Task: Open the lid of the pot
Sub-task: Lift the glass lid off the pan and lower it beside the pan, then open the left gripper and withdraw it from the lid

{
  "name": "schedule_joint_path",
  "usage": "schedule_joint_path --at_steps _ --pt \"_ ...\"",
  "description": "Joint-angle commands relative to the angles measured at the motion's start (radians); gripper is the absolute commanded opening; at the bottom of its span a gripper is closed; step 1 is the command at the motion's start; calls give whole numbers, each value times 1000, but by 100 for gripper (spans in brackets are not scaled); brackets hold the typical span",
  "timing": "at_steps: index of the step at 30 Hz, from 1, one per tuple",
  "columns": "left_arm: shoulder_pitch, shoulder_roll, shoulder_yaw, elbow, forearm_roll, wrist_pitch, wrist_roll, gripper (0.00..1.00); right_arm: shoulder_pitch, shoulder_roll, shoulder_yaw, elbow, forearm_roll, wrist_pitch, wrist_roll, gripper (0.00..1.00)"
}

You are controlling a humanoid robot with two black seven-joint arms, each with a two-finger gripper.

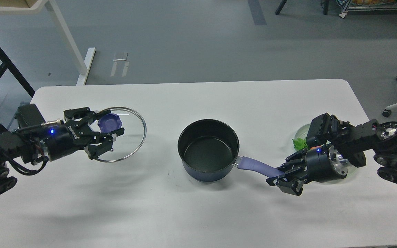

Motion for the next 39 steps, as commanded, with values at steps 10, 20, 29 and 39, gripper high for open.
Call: schedule_joint_path --at_steps 10,20,29,39 --pt "120 -13 5 129 10 37 0 36 -3 2 0 0 0 0 0 30" --pt "146 -53 5 164 2 37 0 41 -7 2 -1 0 0 -6 0 30" --pt "156 -66 5 188 0 37 0 62 -12 0 -1 0 0 -11 0 31" --pt "156 -59 5 193 -7 37 0 94 -12 0 0 0 0 -12 0 31"
